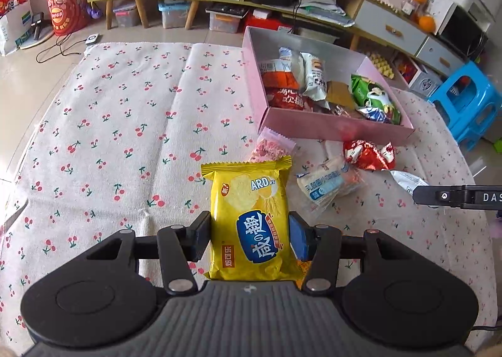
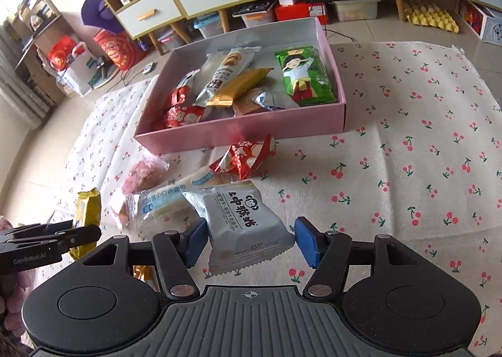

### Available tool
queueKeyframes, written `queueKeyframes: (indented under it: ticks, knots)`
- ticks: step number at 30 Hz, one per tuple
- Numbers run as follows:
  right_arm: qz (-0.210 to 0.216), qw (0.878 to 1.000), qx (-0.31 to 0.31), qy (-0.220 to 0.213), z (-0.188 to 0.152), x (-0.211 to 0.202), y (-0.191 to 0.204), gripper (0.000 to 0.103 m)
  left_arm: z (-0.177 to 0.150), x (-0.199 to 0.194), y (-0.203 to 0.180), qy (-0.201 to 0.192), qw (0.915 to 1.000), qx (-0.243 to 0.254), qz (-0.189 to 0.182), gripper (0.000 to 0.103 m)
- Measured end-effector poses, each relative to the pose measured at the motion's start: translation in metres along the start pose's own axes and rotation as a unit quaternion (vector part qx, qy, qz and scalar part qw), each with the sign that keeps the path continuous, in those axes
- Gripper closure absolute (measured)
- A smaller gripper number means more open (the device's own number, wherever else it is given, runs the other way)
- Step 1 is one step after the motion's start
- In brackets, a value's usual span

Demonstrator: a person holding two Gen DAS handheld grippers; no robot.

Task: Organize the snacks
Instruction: 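Carry the yellow pack and white monkey-print packet into the pink box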

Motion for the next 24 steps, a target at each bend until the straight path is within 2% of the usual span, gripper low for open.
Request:
queueKeyframes:
  ticks: [7, 14, 18, 24]
  knots:
    - [0.022, 0.998, 0.046, -0.023, 0.027, -0.014, -0.006, 0.045, 0.035, -0.004, -0.019, -0.017, 0.9998, 0.000, -0.011, 0.055]
    - [0.021, 0.997, 0.068, -0.039, 0.052, -0.020, -0.014, 0.045, 0.075, 0.001, -0.034, -0.043, 0.9989, -0.005, -0.016, 0.055]
    - [0.026, 0.995, 0.078, -0.054, 0.073, -0.028, -0.017, 0.045, 0.095, 0.015, -0.039, -0.045, 0.9988, -0.007, -0.018, 0.055]
    - [0.026, 0.991, 0.090, -0.093, 0.113, -0.034, -0.020, 0.045, 0.121, 0.031, -0.045, -0.074, 0.9971, 0.017, -0.007, 0.055]
Point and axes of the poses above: each gripper's, at about its wrist camera, not at the fingertips, and x roughly the way its jaws point, y to its left, z to its top, the point moved 6 cm from there along x, roughly the way its jaws point, and after that the axes turned 9 degrees about y, right-handed, at the moved point
